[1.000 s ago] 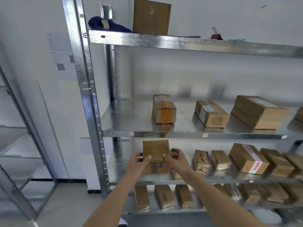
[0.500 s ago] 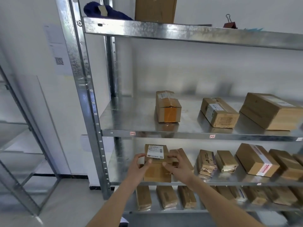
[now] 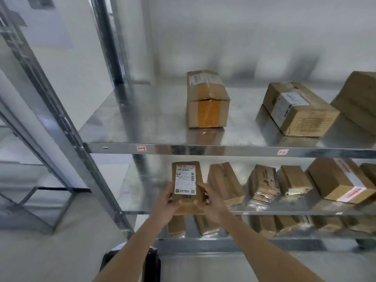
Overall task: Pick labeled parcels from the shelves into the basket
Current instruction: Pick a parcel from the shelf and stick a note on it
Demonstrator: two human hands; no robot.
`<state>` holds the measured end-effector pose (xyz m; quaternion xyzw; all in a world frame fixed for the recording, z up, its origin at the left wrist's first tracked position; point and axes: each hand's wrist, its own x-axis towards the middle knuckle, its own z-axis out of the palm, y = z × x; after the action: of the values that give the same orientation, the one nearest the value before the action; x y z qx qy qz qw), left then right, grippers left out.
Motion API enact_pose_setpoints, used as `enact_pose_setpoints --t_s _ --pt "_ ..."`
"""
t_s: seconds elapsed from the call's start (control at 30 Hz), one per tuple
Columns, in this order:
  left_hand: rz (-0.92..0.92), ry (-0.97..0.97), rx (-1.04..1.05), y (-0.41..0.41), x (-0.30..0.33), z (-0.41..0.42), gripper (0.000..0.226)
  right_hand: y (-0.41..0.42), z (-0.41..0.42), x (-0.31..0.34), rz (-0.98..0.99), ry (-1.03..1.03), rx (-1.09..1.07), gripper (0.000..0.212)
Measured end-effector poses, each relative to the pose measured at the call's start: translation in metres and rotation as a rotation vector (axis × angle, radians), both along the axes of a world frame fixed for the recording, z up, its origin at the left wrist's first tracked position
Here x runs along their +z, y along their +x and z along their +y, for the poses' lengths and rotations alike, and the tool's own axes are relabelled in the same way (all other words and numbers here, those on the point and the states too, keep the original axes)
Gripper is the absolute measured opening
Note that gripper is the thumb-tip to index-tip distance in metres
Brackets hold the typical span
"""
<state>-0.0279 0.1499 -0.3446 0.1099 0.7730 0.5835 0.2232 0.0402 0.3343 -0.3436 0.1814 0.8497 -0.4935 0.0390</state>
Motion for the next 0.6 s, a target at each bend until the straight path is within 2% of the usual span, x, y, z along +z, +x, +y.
enact_pose_setpoints --t_s 0.1,0.2,0.4,0.6 --pt "-0.004 -0.018 -0.048 -0.025 -0.039 0.011 0.073 -0.016 0.011 -0.023 -0.035 -0.010 0.025 0.064" --pt "-0.054 -0.060 -0.029 -0.036 -0.046 0.025 0.072 -0.036 0.017 -0.045 -0.061 0.000 0.038 0.067" --pt "-0.112 -0.130 0.027 -0.055 -0.070 0.044 0.057 -0.063 0.025 -0.062 -0.080 0.089 0.094 0.069" --pt "-0.094 -0.104 0.049 -0.062 -0.067 0.042 0.068 -0.070 0.026 -0.064 -0.079 0.100 0.108 0.069"
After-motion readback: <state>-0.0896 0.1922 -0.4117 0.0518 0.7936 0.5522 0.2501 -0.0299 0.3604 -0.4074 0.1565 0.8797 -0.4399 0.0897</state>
